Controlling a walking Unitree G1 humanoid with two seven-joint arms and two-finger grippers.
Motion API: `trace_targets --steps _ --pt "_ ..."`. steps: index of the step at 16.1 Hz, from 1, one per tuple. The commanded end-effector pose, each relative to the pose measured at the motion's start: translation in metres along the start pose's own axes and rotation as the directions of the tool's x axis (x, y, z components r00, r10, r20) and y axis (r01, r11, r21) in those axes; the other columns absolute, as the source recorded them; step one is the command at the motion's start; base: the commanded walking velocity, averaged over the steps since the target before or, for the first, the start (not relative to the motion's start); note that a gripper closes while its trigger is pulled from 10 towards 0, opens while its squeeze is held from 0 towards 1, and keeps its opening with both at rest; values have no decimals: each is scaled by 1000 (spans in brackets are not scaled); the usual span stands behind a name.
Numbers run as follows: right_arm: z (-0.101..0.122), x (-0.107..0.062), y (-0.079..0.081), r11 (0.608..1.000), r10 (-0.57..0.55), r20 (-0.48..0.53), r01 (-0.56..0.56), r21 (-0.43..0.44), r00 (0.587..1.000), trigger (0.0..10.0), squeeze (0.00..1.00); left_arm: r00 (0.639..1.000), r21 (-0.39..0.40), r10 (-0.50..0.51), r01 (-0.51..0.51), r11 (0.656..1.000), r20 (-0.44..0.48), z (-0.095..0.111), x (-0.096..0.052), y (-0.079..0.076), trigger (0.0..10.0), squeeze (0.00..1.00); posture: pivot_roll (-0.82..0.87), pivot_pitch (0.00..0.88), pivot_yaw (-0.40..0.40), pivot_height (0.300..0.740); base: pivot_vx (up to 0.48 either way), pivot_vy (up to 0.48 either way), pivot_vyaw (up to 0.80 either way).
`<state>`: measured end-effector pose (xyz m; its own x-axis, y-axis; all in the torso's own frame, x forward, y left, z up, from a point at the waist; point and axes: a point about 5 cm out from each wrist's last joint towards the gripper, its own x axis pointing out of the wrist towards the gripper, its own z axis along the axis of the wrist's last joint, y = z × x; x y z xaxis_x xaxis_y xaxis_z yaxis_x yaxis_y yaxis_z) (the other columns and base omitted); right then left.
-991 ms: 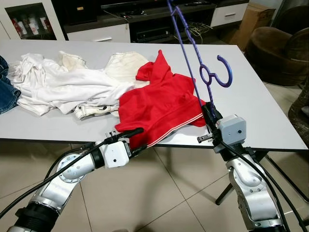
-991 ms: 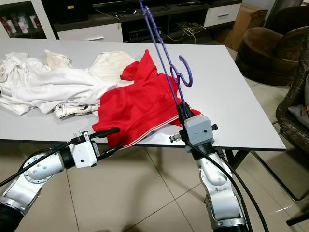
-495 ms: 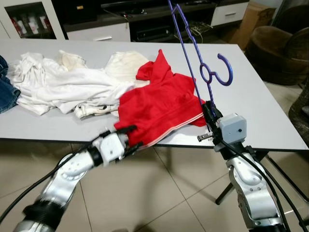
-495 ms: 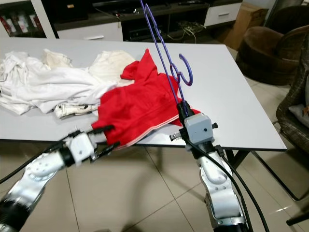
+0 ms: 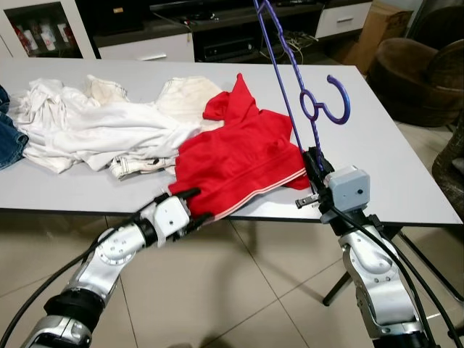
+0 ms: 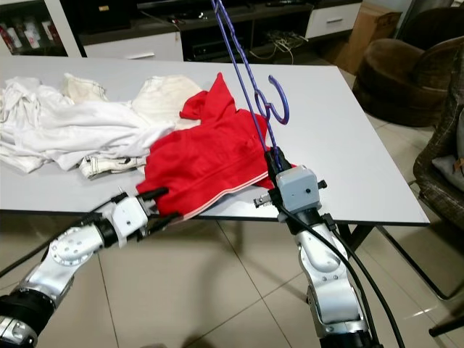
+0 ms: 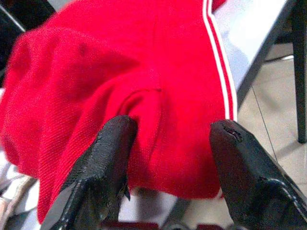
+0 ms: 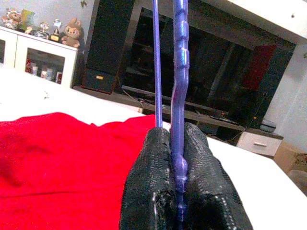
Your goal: Hang hanger
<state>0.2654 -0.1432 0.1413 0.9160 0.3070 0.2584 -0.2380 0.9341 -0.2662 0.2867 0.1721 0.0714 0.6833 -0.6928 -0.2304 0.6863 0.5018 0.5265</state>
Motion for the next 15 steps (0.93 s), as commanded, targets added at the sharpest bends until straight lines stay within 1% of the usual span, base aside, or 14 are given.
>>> trace_targets --steps 1,2,3,4,5,6,7,8,9,12,15 --pt "0 0 -3 1000 -17 -1 17 -3 1000 10000 0 1000 46 -29 29 999 -10 2 4 2 10000 0 61 0 14 740 0 0 0" --pt "0 0 -3 1000 -17 -1 17 -4 1000 10000 0 999 58 -39 40 998 -16 2 5 2 10000 0 61 0 14 740 0 0 0" --pt "0 0 -3 1000 -18 -1 18 -4 1000 10000 0 998 69 -56 58 996 -31 1 6 1 8510 0 60 0 15 740 0 0 0" --pt "0 1 -3 1000 -18 -1 18 -5 1000 10000 0 997 71 -64 67 995 -40 -1 7 0 3137 0 58 0 16 740 0 0 0" --pt "0 1 -3 1000 -19 -1 19 -5 1000 10000 0 997 72 -69 72 995 -45 -1 8 -1 3137 0 58 0 16 740 0 0 0" --pt "1 1 -5 1000 -24 0 24 -8 1000 10000 0 994 68 -85 90 994 -65 -4 10 -3 0 0 55 0 18 740 0 0 0" --pt "1 1 -7 1000 -29 1 29 -9 1000 10000 0 992 51 -93 97 994 -82 -7 11 -4 0 0 53 0 19 740 0 0 0" --pt "1 1 -8 999 -31 2 31 -11 1000 10000 0 992 -9 -95 95 995 -85 -8 13 -6 0 0 53 0 19 740 0 0 0" --pt "1 1 -8 999 -32 2 32 -12 999 10000 0 992 -26 -94 92 995 -82 -8 14 -6 0 0 53 0 19 740 0 0 0" --pt "2 2 -11 999 -38 4 38 -15 999 10000 0 994 -16 -68 66 998 -84 -7 17 -4 0 0 49 0 16 740 0 0 0" --pt "2 3 -15 999 -39 2 39 -17 999 10000 0 999 -19 -24 24 1000 -31 3 23 6 0 0 50 0 14 740 0 0 0"
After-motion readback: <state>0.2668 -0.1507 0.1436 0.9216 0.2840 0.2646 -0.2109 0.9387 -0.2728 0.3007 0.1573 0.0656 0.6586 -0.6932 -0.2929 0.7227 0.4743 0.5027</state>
